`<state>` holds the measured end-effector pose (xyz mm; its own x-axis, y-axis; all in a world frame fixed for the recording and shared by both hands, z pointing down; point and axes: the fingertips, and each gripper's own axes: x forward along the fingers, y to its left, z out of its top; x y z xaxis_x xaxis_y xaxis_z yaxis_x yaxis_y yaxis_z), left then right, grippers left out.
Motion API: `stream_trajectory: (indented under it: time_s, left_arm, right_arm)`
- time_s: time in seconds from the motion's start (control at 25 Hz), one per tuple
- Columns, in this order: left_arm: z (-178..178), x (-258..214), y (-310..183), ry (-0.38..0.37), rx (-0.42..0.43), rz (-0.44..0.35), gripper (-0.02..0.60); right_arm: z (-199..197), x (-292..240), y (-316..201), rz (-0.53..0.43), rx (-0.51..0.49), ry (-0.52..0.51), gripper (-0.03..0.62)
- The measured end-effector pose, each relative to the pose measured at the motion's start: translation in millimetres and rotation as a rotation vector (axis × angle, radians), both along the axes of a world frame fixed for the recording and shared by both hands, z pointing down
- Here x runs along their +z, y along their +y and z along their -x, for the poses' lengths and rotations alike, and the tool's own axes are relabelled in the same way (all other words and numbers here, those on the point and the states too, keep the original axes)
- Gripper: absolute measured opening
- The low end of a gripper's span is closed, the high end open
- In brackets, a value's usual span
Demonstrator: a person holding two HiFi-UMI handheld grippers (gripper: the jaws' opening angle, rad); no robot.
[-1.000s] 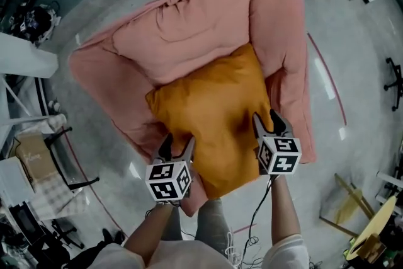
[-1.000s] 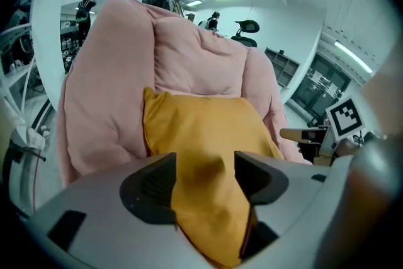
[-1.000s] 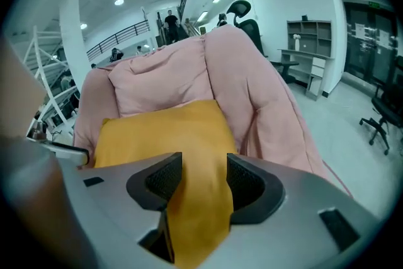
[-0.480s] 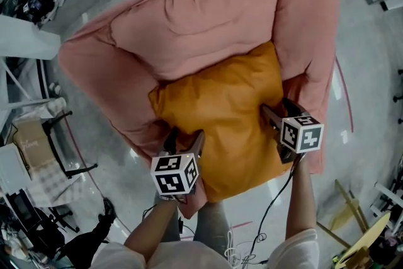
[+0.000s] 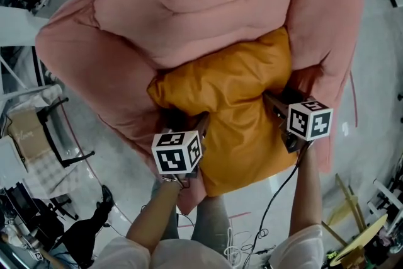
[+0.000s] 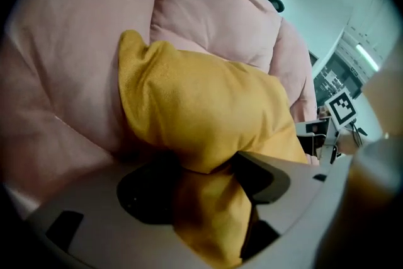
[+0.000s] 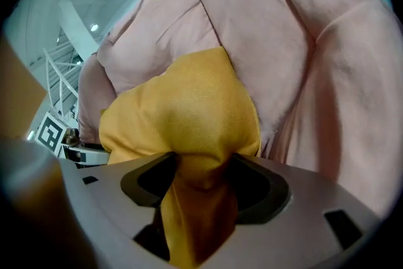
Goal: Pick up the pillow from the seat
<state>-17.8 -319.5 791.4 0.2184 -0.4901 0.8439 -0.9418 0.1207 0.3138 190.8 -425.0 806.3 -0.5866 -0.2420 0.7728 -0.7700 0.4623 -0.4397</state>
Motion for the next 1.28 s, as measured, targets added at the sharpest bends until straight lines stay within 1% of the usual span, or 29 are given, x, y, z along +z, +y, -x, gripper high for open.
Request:
stream_trajectory:
  time_s: [0.08,0.2,0.32,0.44,0.56,0.68,0.84,1.0,1.28]
  left_arm:
    - [-3,4,0,0.004,0.009,-0.001,0.293]
    - [-6,1,2,0.005,0.018,-0.013,0.217]
    - [-8,-7,5,0.000,0.024,-0.030,0.161]
    - [-9,-13,7,0.014,0.018,-0.044,0.114]
    - [-10,-27,10,0.040,-0.002,-0.071,0.071]
    - [-13,-36,17,0.055,-0.009,-0.094,0.044]
    - [-16,-63,25,0.096,-0.001,-0.131,0.035]
    - [-23,-94,35,0.132,0.036,-0.180,0.034]
    - [-48,-144,58,0.187,0.118,-0.228,0.034]
  right_arm:
    - [2,5,2,0.009,-0.011,-0.004,0.284]
    - [6,3,5,-0.001,-0.018,0.021,0.234]
    - [9,-3,10,-0.044,-0.015,0.065,0.172]
    - [11,-8,15,-0.101,-0.018,0.106,0.094]
    - [11,-19,18,-0.148,-0.012,0.142,0.056]
    - [10,-27,24,-0.174,-0.004,0.167,0.043]
    - [6,-53,31,-0.218,0.025,0.178,0.040]
    - [-3,-85,42,-0.284,0.086,0.176,0.038]
    - [-32,-136,69,-0.332,0.185,0.175,0.038]
